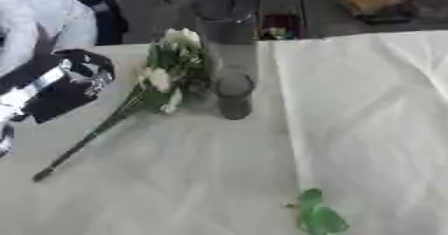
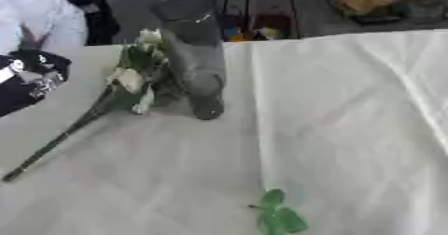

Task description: Arrange flowers into the vase.

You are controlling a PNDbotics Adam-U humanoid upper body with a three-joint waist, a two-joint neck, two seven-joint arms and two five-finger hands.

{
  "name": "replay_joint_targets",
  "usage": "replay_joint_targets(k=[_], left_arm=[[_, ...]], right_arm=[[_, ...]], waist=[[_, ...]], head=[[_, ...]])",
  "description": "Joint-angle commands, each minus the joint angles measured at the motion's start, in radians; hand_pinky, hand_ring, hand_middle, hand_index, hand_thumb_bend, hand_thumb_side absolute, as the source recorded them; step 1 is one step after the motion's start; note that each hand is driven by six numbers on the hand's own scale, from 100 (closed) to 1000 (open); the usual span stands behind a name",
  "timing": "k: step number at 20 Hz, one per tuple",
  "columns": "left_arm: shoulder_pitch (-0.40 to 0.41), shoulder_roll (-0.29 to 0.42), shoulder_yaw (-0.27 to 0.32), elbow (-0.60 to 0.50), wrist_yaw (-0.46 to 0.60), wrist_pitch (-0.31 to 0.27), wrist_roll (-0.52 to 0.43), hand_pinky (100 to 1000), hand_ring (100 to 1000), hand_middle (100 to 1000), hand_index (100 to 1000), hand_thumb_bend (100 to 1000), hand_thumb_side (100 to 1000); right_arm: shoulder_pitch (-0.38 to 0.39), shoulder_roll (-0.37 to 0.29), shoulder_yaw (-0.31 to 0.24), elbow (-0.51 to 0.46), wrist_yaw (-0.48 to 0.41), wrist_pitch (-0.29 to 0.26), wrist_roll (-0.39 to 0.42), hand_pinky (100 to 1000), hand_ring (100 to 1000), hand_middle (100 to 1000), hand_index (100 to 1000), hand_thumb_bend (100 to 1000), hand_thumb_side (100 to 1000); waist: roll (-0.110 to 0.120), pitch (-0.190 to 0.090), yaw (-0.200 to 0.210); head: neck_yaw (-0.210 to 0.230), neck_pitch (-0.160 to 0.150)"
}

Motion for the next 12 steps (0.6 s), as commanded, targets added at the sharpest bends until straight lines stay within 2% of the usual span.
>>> replay_joint_targets(k=[1, 3, 7, 11, 12], left_arm=[[-0.014, 0.027, 0.013, -0.013, 0.002, 0.0, -0.001, 556, 855, 873, 906, 105, 1000], [-0.016, 0.027, 0.012, -0.013, 0.001, 0.0, -0.003, 561, 861, 882, 912, 119, 1000], [-0.017, 0.027, 0.009, -0.013, 0.003, 0.0, -0.014, 588, 892, 930, 939, 225, 1000], [-0.021, 0.027, 0.008, -0.013, 0.007, -0.001, -0.028, 591, 896, 935, 943, 237, 998], [-0.025, 0.028, 0.005, -0.013, 0.005, -0.003, -0.032, 682, 961, 999, 989, 325, 970]], right_arm=[[-0.006, -0.009, -0.001, -0.017, -0.011, 0.0, 0.005, 631, 715, 537, 772, 100, 998], [-0.007, -0.009, -0.001, -0.017, -0.012, -0.001, 0.005, 630, 715, 537, 772, 100, 998], [-0.008, -0.009, -0.001, -0.017, -0.013, -0.002, 0.005, 631, 715, 538, 772, 100, 998], [-0.008, -0.009, -0.001, -0.017, -0.013, -0.003, 0.005, 631, 715, 538, 772, 100, 998], [-0.008, -0.009, 0.0, -0.017, -0.014, -0.002, 0.005, 631, 715, 537, 772, 100, 998]], waist=[[-0.002, -0.016, 0.002], [-0.003, -0.015, 0.001], [-0.005, -0.015, 0.001], [-0.005, -0.015, 0.001], [-0.005, -0.016, 0.001]], head=[[-0.002, -0.002], [-0.002, -0.001], [-0.002, 0.012], [-0.004, 0.018], [-0.003, 0.018]])
